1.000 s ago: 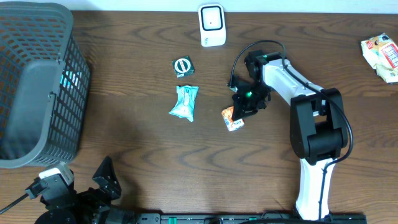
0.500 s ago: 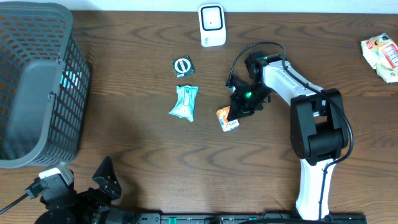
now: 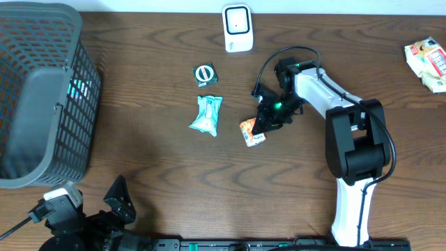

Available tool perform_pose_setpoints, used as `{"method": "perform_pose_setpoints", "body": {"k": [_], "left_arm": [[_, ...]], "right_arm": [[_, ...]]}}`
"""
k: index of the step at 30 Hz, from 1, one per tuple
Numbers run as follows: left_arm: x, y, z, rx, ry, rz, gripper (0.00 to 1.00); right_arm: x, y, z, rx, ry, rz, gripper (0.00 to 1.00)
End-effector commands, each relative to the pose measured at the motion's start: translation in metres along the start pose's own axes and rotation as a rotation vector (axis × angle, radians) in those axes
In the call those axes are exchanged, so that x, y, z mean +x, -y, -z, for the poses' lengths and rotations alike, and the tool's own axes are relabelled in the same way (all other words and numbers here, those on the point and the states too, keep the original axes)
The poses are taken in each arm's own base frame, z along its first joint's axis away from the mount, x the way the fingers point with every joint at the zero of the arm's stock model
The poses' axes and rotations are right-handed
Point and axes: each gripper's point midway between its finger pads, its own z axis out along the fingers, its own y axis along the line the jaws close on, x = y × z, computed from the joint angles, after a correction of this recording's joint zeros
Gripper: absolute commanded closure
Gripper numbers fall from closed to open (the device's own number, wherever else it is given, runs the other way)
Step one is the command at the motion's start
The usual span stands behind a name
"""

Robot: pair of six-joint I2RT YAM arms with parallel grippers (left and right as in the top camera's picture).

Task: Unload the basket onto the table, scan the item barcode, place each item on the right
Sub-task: 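Raise the tissue pack up to the scanner window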

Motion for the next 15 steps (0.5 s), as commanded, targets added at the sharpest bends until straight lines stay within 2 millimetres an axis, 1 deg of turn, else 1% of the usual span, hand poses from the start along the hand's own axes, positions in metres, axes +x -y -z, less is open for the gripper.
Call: {"method": "perform_pose_setpoints", "body": {"k": [1,5,7,11,15], "left_arm": [[-0.001,-0.003,-0.001,-0.019,0.008,0.01,0.02],[-0.001,-0.003,-0.001,-0.019,0.008,0.01,0.02],[-0.001,-0.003,-0.001,-0.019,0.008,0.01,0.02],[-0.001,-0.003,-0.001,-0.019,0.008,0.01,0.02],[-0.001,-0.003,-0.001,-0.019,0.008,0.01,0.02]], "right_arm": [[-0.001,-0.01,0.002,-0.051,0.015,0.018,0.99],[-0.005,-0.023,0.008,-0.152,0.047,0.034,0.99],[-0.009,-0.029,0.017,-0.216,0.083,0.04,0.99],[-0.012,-0.03,0.033,-0.246,0.127,0.035,0.99],[-0.011,-0.031,0.042,-0.243,0.144,0.041,0.99]]}}
